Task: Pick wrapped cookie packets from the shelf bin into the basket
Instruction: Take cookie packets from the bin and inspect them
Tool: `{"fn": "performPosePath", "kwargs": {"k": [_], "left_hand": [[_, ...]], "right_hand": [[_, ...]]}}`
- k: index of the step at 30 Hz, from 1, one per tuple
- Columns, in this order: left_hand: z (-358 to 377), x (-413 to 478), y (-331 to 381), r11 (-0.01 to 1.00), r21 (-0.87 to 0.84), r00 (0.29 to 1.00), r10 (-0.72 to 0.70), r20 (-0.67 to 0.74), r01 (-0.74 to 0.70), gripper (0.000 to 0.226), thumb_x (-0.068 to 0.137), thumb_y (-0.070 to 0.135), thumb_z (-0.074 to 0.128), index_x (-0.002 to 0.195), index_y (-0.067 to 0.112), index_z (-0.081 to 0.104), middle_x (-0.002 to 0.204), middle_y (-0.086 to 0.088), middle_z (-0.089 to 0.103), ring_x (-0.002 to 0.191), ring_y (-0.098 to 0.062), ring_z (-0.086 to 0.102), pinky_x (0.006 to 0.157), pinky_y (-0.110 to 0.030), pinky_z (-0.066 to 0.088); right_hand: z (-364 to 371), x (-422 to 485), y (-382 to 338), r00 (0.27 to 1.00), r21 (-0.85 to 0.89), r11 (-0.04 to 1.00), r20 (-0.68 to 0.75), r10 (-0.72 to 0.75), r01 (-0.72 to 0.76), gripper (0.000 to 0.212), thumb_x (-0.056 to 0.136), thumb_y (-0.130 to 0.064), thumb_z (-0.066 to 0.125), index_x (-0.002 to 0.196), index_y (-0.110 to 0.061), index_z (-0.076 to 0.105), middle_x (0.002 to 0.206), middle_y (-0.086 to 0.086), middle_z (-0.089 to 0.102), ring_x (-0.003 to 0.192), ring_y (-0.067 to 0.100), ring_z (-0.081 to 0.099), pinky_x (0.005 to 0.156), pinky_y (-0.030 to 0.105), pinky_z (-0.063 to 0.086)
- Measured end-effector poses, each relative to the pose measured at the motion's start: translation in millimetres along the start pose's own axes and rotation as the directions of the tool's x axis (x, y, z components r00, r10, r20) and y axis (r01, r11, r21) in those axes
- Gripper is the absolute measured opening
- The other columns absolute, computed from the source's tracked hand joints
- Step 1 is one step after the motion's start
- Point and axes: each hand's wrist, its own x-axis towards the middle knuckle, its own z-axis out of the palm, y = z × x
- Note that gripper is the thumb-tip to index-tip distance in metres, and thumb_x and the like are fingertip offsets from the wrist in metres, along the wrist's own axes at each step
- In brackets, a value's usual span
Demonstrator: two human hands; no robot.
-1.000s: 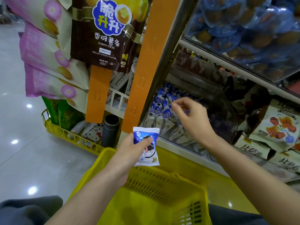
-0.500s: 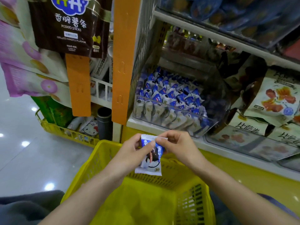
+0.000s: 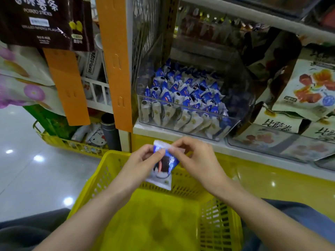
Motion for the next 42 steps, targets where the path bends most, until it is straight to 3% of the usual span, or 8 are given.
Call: {"fn": "performPosePath", "kwargs": {"k": [5,11,16,22,25,29,37,42], "left_hand": [[-1.9,-1.1,0.9,0.994,-0.106,0.999,-0.030,-0.045,0.025,0.021,0.083,0.010,0.063,0.104,0.008,0.059,0.096,-0.008,0.071,0.075,-0.010,0.068,0.067,-0.021,0.056],[-11.4,3.2,2.9,0.986,-0.076,0.959,0.123,-0.255,-0.147,0.016,0.092,0.013,0.053,0.081,0.013,0.064,0.072,0.004,0.070,0.067,-0.001,0.064,0.063,-0.015,0.054],[-13.6,2.1,0.6,0.972,0.133,0.953,0.220,-0.208,-0.196,0.019,0.092,0.013,0.053,0.075,0.012,0.062,0.068,-0.002,0.066,0.065,-0.006,0.059,0.064,-0.024,0.050],[-6.5,-5.5,0.3,0.935,0.281,0.970,0.239,-0.045,-0.218,0.020,0.091,0.015,0.053,0.073,0.015,0.059,0.067,-0.002,0.061,0.066,-0.010,0.058,0.063,-0.035,0.048],[-4.8,-6.6,4.0,0.957,0.229,0.980,0.193,-0.039,-0.179,0.021,0.092,0.016,0.051,0.073,0.012,0.058,0.066,-0.001,0.061,0.068,-0.011,0.059,0.067,-0.036,0.050],[-3.0,-8.7,10.0,0.990,0.073,0.992,0.124,0.013,-0.124,0.023,0.093,0.014,0.049,0.072,0.011,0.058,0.062,0.005,0.061,0.064,-0.004,0.060,0.059,-0.017,0.050],[-8.3,-0.6,4.3,0.989,0.148,0.988,0.026,-0.154,-0.003,0.019,0.096,0.014,0.044,0.080,0.016,0.055,0.081,-0.007,0.061,0.067,-0.015,0.057,0.059,-0.022,0.048],[-9.2,0.5,11.3,0.946,-0.264,0.982,-0.190,0.014,0.187,0.048,0.096,0.043,0.028,0.094,0.013,0.065,0.080,-0.003,0.073,0.071,-0.018,0.067,0.060,-0.026,0.054]], "right_hand": [[-8.6,4.7,-2.4,0.927,0.627,0.712,0.045,0.371,-0.316,0.013,0.091,-0.003,0.051,0.080,-0.010,0.050,0.074,0.006,0.058,0.055,0.000,0.061,0.052,0.017,0.053],[3.1,-6.9,-3.6,0.853,0.481,0.717,0.407,0.326,-0.503,0.028,0.085,0.009,0.056,0.106,-0.004,0.042,0.079,0.008,0.062,0.054,0.004,0.062,0.058,0.018,0.054],[11.6,-9.7,-0.7,0.950,0.147,0.973,0.283,0.134,-0.181,0.040,0.081,-0.018,0.069,0.114,-0.022,0.046,0.109,-0.007,0.059,0.101,0.002,0.058,0.090,0.023,0.048],[10.3,-4.2,0.0,0.993,0.195,0.978,0.111,0.050,-0.071,0.003,0.085,-0.023,0.065,0.085,-0.025,0.063,0.078,-0.010,0.066,0.075,0.004,0.062,0.068,0.023,0.049],[9.4,-6.5,-1.2,0.996,0.082,0.994,0.060,-0.073,0.068,0.007,0.085,-0.025,0.064,0.084,-0.019,0.064,0.077,-0.009,0.064,0.074,0.007,0.060,0.066,0.027,0.050],[4.3,-7.5,-1.4,0.946,-0.200,0.927,0.003,-0.325,0.319,0.015,0.087,-0.033,0.059,0.085,-0.019,0.063,0.079,-0.008,0.061,0.073,0.007,0.055,0.062,0.030,0.049],[0.7,-2.4,-2.2,0.957,0.176,0.980,-0.287,-0.043,0.097,0.003,0.087,-0.019,0.063,0.087,-0.022,0.062,0.079,-0.013,0.062,0.079,0.003,0.059,0.066,0.027,0.052],[6.4,-10.9,-4.5,0.900,-0.072,0.910,-0.134,-0.414,0.408,0.007,0.085,-0.013,0.063,0.087,-0.009,0.068,0.095,0.001,0.066,0.091,0.009,0.060,0.080,0.019,0.047]]}}
